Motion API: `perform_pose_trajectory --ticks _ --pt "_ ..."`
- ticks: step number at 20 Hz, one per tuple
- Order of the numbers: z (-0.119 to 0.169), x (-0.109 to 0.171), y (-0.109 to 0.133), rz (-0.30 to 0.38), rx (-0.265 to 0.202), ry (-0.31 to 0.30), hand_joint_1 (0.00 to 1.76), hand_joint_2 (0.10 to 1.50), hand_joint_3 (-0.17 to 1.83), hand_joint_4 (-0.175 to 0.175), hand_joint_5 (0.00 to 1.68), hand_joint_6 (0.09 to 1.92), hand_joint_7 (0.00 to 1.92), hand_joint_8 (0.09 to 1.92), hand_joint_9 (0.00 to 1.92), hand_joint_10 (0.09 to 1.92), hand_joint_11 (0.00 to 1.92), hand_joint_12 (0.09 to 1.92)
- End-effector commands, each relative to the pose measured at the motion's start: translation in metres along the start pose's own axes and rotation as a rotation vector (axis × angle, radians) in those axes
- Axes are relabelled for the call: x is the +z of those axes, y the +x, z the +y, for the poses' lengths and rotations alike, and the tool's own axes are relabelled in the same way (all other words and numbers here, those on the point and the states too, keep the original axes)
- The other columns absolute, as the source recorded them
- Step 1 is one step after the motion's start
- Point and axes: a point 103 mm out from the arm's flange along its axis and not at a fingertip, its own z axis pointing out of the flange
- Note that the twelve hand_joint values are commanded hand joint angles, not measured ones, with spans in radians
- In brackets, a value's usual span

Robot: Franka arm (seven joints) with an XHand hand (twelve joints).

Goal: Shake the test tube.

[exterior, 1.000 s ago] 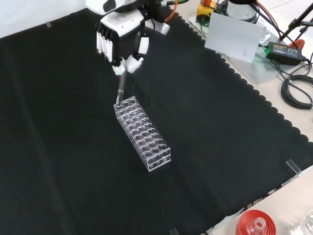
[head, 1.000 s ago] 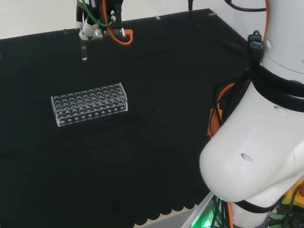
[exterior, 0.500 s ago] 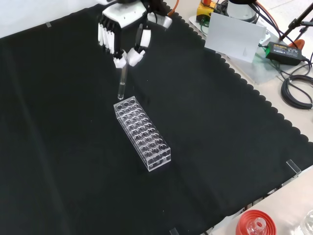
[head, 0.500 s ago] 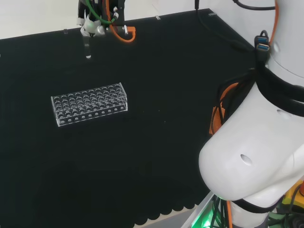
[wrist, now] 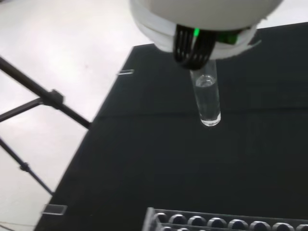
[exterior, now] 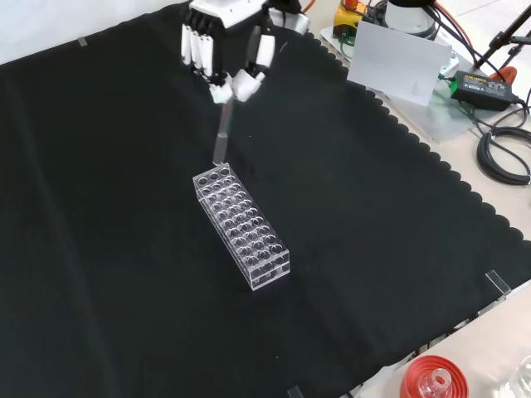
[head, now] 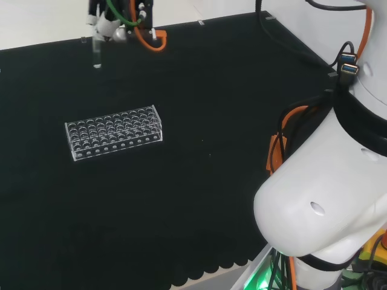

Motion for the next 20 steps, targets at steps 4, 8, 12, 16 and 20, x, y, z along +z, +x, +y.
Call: perform_pose_trajectory --ticks 4,8,12,16,20 --pt "0.008 0.003 0.057 0.048 -0.127 0.005 1.44 0.6 0.66 -0.175 1.34 0.5 1.51 0.38 1.28 0.59 1.09 1.09" --pt "0.007 0.0 0.045 0.033 -0.105 0.002 1.44 0.6 0.66 -0.175 1.34 0.5 1.51 0.38 1.28 0.59 1.09 1.09" --pt "0.002 -0.004 0.014 -0.002 -0.037 -0.003 1.44 0.62 0.63 -0.175 1.32 0.38 1.5 0.45 1.28 0.65 1.09 1.09" --pt "-0.001 -0.015 -0.023 -0.046 0.047 -0.028 1.44 0.63 0.62 -0.175 1.32 0.34 1.5 0.47 1.27 0.66 1.09 1.09" --pt "-0.006 -0.031 -0.058 -0.099 0.121 -0.06 1.44 0.63 0.62 -0.175 1.32 0.34 1.5 0.47 1.27 0.66 1.09 1.09"
